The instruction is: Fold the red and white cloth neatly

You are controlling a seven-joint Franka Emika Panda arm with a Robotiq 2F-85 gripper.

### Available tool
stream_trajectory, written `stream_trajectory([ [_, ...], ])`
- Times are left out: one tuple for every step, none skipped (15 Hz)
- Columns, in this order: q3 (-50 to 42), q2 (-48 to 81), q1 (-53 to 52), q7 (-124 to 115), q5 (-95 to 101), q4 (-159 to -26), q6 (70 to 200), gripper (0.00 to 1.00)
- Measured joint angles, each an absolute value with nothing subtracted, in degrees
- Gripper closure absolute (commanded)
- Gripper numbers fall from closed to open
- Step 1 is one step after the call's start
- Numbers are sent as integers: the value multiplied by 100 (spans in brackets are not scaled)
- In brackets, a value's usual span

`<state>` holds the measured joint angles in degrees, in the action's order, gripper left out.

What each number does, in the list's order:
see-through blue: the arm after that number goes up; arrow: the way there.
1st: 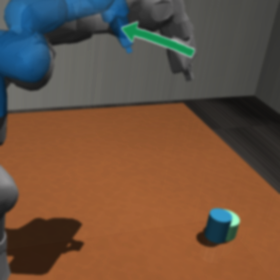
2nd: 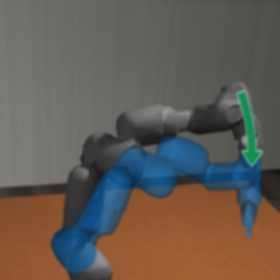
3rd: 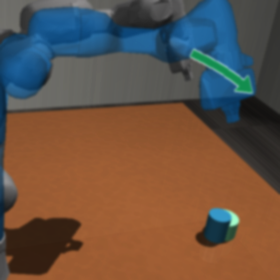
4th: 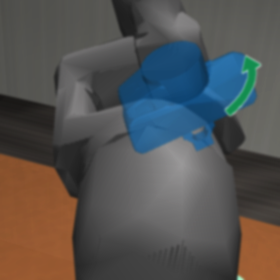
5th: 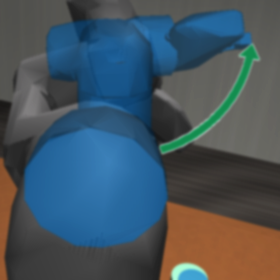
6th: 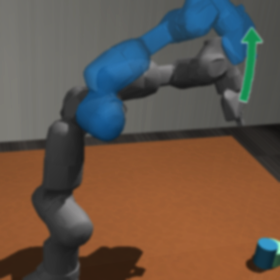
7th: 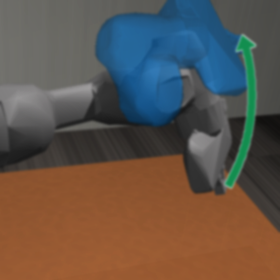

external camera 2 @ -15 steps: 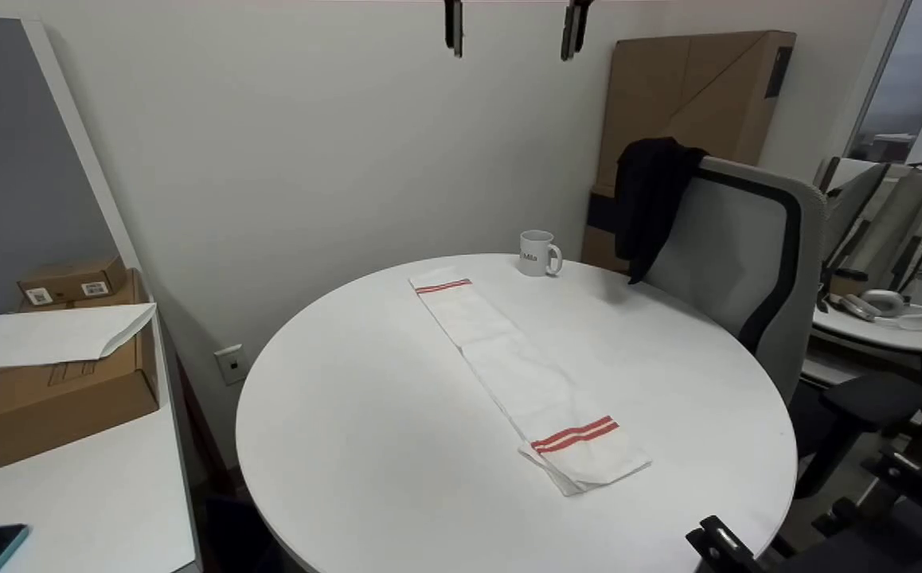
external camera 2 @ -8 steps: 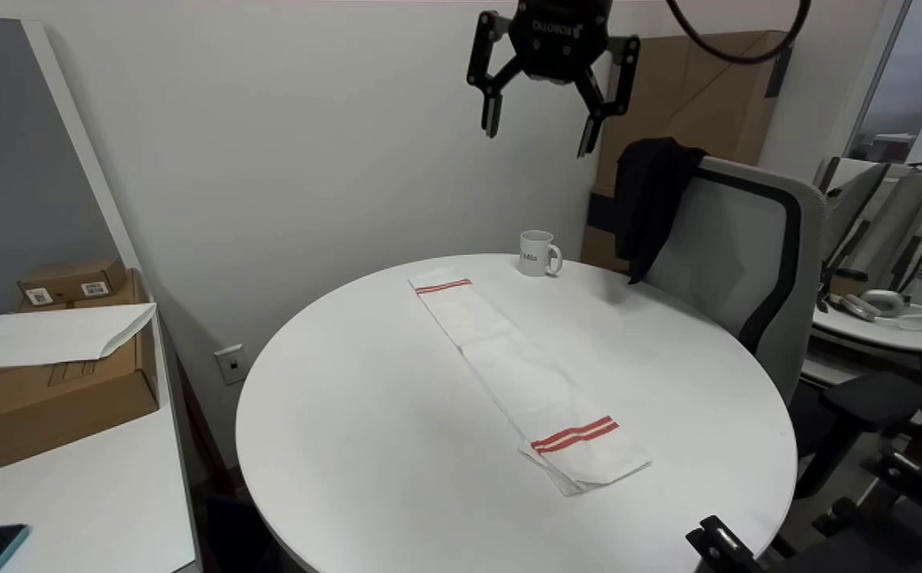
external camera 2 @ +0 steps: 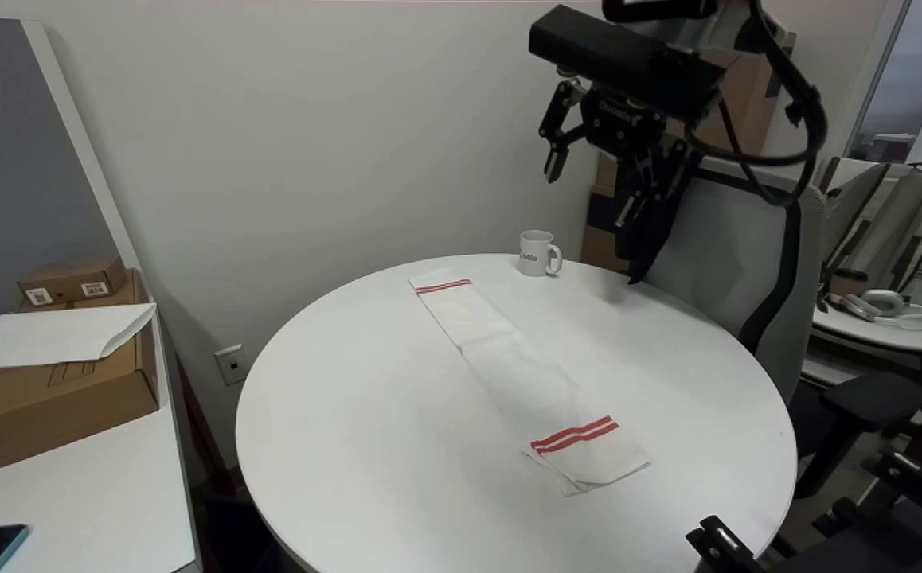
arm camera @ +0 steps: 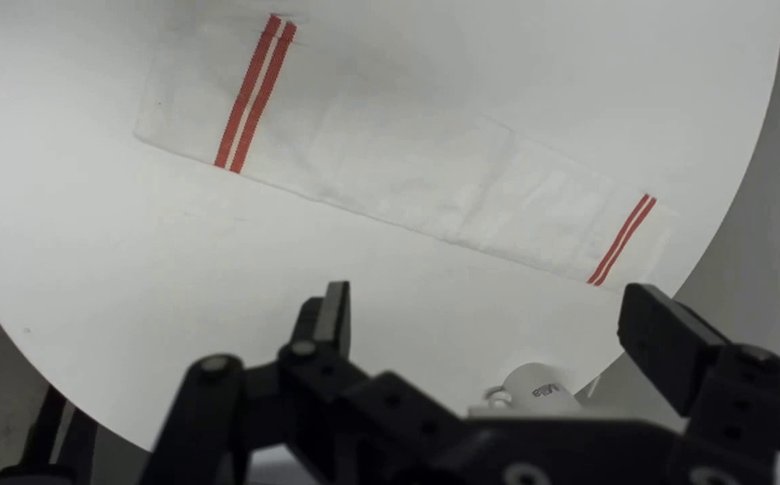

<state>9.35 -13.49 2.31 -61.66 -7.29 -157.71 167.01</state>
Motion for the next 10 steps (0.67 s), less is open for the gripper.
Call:
stream_trajectory([
  [935, -1232, 319, -6333, -744, -15875, 17022, 0],
  [946, -1061, 432, -6525, -745, -15900, 17315, 0],
  [959, -866, 554, -6707, -745, -15899, 17589, 0],
  [974, -646, 686, -6896, -744, -15899, 17867, 0],
  [996, -423, 830, -7085, -742, -15900, 18146, 0],
  [1013, -193, 983, -7258, -740, -15899, 18417, 0],
  [1010, 42, 1128, -7397, -744, -15899, 18684, 0],
  [889, 276, 1130, -7417, -913, -15899, 18915, 0],
  [727, 511, 1054, -7410, -1126, -15899, 19121, 0],
  [610, 756, 970, -7410, -1320, -15898, 19311, 0],
])
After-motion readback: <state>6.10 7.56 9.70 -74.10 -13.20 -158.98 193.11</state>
